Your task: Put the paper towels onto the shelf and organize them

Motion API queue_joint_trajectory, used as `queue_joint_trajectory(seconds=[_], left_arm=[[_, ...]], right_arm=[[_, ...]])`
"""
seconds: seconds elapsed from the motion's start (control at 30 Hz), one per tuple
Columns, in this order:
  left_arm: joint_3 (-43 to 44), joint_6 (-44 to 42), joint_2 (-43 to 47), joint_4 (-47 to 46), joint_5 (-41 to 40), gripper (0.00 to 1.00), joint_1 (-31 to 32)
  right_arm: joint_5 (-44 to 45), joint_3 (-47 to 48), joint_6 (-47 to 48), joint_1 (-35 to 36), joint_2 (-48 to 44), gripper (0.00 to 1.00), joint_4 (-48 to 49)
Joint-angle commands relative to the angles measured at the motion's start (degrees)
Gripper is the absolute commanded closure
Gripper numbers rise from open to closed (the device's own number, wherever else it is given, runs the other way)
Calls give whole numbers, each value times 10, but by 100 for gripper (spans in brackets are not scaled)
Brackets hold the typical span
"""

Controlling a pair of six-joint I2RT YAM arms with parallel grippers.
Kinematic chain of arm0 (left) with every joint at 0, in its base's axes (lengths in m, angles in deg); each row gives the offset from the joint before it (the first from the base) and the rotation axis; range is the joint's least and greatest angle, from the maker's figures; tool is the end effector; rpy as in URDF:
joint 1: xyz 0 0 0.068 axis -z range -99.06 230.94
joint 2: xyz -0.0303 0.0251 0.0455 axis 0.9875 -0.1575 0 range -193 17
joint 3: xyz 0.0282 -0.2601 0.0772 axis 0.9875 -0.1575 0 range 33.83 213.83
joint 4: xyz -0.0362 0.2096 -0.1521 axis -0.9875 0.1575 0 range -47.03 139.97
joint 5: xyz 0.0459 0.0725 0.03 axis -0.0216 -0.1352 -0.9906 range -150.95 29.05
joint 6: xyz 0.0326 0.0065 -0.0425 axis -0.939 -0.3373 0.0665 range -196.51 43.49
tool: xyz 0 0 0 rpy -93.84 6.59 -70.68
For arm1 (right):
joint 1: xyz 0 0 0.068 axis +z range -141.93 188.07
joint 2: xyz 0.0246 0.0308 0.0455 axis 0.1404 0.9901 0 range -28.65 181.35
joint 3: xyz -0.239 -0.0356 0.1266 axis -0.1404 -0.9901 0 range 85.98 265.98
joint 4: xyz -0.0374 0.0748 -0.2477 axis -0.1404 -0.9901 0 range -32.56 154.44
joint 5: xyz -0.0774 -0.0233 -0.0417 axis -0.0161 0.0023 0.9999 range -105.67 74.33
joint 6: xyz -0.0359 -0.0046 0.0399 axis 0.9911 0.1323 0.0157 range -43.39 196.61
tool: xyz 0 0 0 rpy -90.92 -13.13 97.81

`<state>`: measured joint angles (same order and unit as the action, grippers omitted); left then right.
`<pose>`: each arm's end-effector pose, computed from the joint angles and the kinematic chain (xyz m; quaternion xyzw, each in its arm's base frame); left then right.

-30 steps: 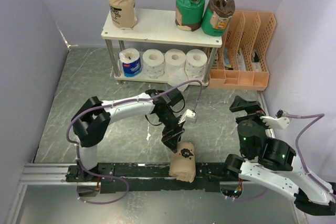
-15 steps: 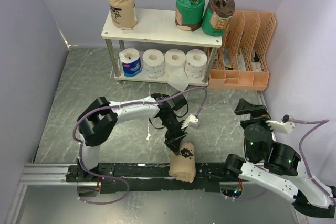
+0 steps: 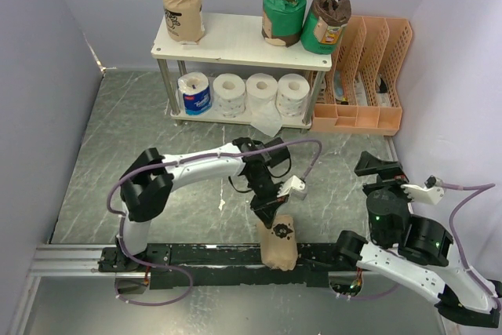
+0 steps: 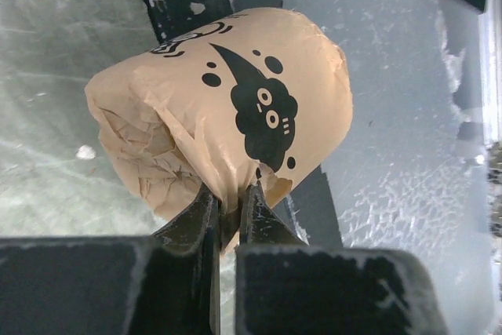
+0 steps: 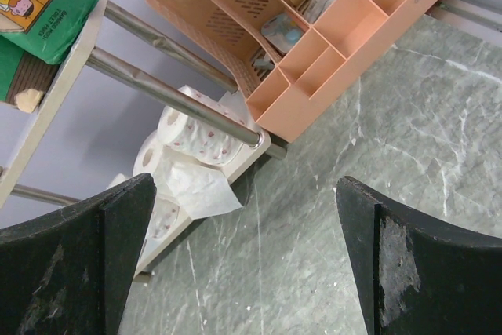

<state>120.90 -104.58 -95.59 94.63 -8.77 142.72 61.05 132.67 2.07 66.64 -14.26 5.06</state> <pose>0.1593 -0.3567 0.2123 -0.6650 -0.5972 0.4473 0.0308 0.0361 -0.0073 0.3234 0.4137 0.6174 0.1649 0.6485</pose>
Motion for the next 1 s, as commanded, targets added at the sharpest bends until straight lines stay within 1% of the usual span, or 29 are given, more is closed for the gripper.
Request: queue_joint_trajectory(seconds=[0.0, 0.13, 0.2, 0.27, 0.37, 0.4, 0.47, 0.57, 0.63, 0.67, 0.77, 0.83, 0.9, 0.97], left_arm=[[41, -27, 88, 50, -120, 93, 4], [34, -34, 165, 41, -246, 93, 4], [24, -30, 206, 20, -313, 93, 4], [16, -30, 240, -9, -400, 93, 4], [30, -41, 271, -39, -539, 93, 5], [34, -58, 281, -49, -586, 93, 5], [52, -83, 291, -60, -649, 93, 5], [89, -142, 289, -75, -747, 93, -1], [128, -182, 281, -81, -777, 93, -19], [158, -196, 274, -78, -775, 93, -33], [276, -219, 233, -17, -753, 93, -78], [369, -234, 185, 32, -740, 93, -108], [450, -253, 150, 73, -734, 93, -121], [502, -274, 132, 92, -737, 93, -122]], right_arm=[[15, 0, 1, 0, -12, 0, -2], [17, -5, 18, 1, -11, 0, 17], [18, -5, 18, 1, -8, 0, 18], [20, -6, 15, 1, -5, 0, 18], [24, -9, 17, 1, 0, 0, 26], [25, -12, 21, 1, 2, 0, 32], [27, -17, 29, 1, 5, 0, 45], [27, -19, 35, 2, 11, 0, 56], [27, -20, 30, 2, 14, 0, 55], [27, -21, 25, 2, 15, 0, 51], [25, -25, 14, 2, 15, 0, 46], [23, -29, 15, 1, 13, 0, 49], [21, -34, 11, 2, 8, 0, 48], [19, -42, 8, 2, 0, 0, 51]])
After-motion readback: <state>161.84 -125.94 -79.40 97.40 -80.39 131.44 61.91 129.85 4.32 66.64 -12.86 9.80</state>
